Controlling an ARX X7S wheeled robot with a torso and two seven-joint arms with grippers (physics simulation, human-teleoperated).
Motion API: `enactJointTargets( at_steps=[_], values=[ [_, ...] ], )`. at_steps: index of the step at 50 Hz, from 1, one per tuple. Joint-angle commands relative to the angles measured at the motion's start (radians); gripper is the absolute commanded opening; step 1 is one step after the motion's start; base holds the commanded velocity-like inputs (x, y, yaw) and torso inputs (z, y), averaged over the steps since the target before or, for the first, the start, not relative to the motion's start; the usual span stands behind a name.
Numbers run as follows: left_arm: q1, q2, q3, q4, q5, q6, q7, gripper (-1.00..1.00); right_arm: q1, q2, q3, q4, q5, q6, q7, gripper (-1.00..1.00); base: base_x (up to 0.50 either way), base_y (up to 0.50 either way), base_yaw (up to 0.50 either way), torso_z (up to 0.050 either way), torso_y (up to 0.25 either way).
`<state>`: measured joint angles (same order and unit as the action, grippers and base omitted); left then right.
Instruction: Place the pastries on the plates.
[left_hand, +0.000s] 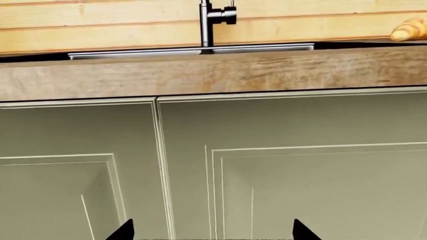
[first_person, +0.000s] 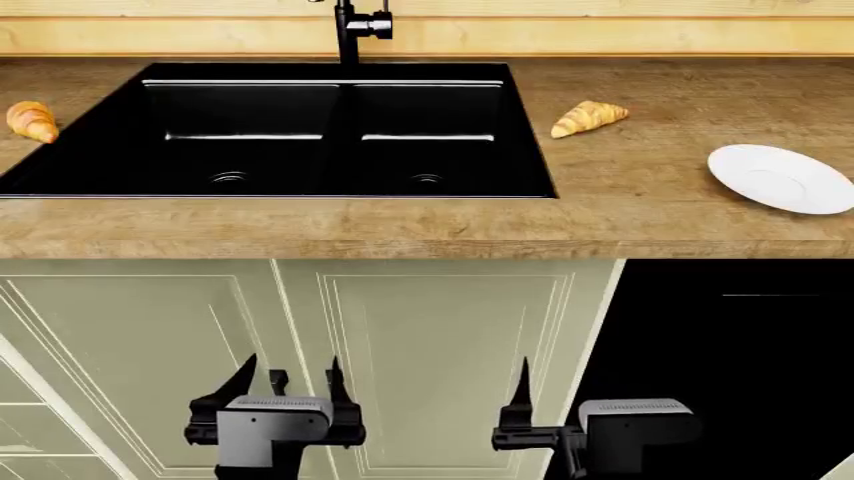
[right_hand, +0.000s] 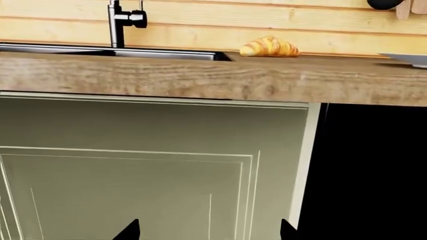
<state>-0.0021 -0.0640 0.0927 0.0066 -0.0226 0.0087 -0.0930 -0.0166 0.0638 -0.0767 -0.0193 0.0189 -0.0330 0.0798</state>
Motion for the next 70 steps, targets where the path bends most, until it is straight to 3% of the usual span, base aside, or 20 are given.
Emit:
enactJointTargets(
  at_steps=[1, 15, 60, 70],
  values=[
    [-0.002, -0.017, 0.013, 0.002, -0.017, -0.002, -0.022, 1.00, 0.002, 0.012, -0.013, -0.001, 0.008, 0.009, 0.030, 1.00, 0.00, 0.00, 0.00, 0.000, 0.000],
    [-0.001, -0.031, 0.016, 0.005, -0.059, 0.017, -0.036, 1.00, 0.008, 0.026, -0.028, 0.001, 0.014, 0.027, 0.055, 1.00, 0.00, 0.00, 0.00, 0.001, 0.000],
    [-0.002, -0.078, 0.049, -0.009, -0.119, 0.049, -0.066, 1.00, 0.015, 0.065, -0.071, 0.002, 0.058, 0.043, 0.112, 1.00, 0.00, 0.00, 0.00, 0.050, 0.000],
    [-0.004, -0.082, 0.059, -0.011, -0.119, 0.055, -0.077, 1.00, 0.018, 0.069, -0.073, 0.003, 0.069, 0.048, 0.126, 1.00, 0.03, -0.35, 0.00, 0.000, 0.000]
  ],
)
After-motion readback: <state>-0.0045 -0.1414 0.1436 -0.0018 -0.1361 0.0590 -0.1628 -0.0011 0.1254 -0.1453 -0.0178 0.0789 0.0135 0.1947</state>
